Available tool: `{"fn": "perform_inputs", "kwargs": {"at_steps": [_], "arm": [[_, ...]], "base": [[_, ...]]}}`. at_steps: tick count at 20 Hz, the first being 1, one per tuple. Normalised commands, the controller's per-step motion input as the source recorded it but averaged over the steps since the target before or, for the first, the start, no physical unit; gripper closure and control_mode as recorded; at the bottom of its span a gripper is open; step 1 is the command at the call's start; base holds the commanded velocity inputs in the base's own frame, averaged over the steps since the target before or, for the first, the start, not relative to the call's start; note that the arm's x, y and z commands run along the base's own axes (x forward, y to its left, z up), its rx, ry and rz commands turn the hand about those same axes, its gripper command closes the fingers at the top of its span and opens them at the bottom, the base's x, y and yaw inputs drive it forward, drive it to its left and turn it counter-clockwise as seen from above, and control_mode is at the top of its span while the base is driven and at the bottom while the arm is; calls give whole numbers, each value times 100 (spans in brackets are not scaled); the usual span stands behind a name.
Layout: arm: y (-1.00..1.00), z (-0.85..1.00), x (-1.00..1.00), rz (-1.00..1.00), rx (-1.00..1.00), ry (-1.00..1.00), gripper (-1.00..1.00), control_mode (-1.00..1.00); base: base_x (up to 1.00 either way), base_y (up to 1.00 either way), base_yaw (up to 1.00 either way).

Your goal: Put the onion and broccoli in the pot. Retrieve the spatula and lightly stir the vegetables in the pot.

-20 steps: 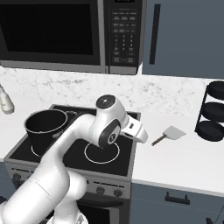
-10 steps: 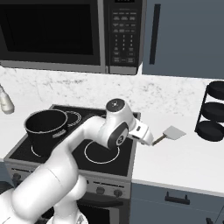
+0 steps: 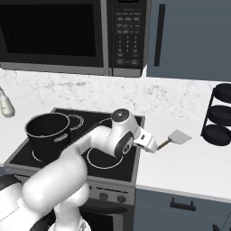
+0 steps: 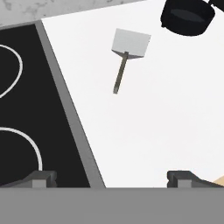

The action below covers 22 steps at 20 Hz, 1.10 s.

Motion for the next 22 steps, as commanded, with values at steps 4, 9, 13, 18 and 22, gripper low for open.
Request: {"fn": "perform_inputs", "kwargs": {"at_steps": [4, 9, 13, 18, 22], "arm": [[-13, -12, 50, 0, 0, 10, -100, -100], [-26, -14, 38, -1, 0, 15, -100, -100], [-42, -11, 3, 0, 0, 3, -100, -100], [-33, -17, 3, 0, 0, 0, -100, -100], [-9, -18, 22, 0, 0, 0, -100, -100]], "base": [[0, 0, 0], [0, 0, 0], [0, 0, 0], [0, 0, 0], [0, 0, 0]]}}
